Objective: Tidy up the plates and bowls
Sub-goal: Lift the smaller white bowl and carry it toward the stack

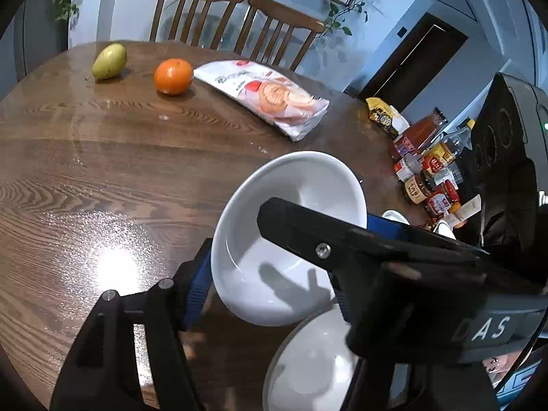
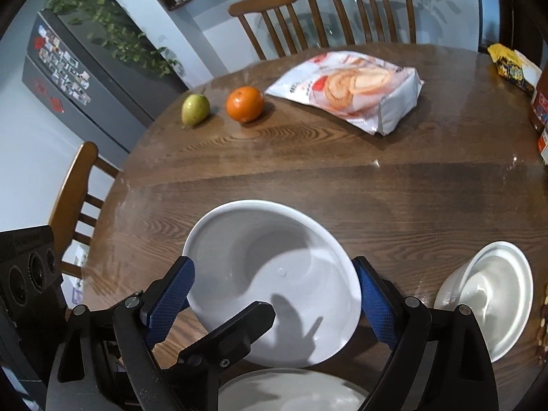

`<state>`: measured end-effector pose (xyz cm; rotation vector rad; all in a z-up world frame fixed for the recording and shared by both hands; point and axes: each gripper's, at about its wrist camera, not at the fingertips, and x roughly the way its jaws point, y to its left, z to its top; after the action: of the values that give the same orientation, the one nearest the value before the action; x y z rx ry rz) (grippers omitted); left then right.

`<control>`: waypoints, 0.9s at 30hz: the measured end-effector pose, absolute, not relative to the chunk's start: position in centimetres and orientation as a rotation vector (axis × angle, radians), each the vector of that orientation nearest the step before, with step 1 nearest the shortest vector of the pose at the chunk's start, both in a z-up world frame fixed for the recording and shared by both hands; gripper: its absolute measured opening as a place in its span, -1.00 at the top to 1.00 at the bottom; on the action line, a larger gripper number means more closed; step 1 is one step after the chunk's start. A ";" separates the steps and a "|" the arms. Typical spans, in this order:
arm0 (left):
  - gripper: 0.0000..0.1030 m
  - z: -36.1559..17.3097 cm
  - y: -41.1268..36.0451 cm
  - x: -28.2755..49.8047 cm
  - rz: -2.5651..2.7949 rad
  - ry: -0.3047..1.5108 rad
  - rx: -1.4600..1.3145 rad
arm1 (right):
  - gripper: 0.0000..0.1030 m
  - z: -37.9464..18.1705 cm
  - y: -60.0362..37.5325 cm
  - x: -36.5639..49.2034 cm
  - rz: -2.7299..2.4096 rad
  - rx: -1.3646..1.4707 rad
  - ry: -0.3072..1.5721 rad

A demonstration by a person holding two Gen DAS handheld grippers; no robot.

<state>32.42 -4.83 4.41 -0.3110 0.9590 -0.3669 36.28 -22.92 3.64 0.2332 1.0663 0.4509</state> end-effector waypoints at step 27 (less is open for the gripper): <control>-0.24 9.2 -5.9 26.8 -0.419 0.839 -0.247 | -0.80 10.0 -23.6 29.8 0.461 0.186 0.874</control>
<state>26.78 -5.86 9.22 -0.2473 0.8393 -0.4193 29.80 -23.57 9.97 0.1859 0.8735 0.4613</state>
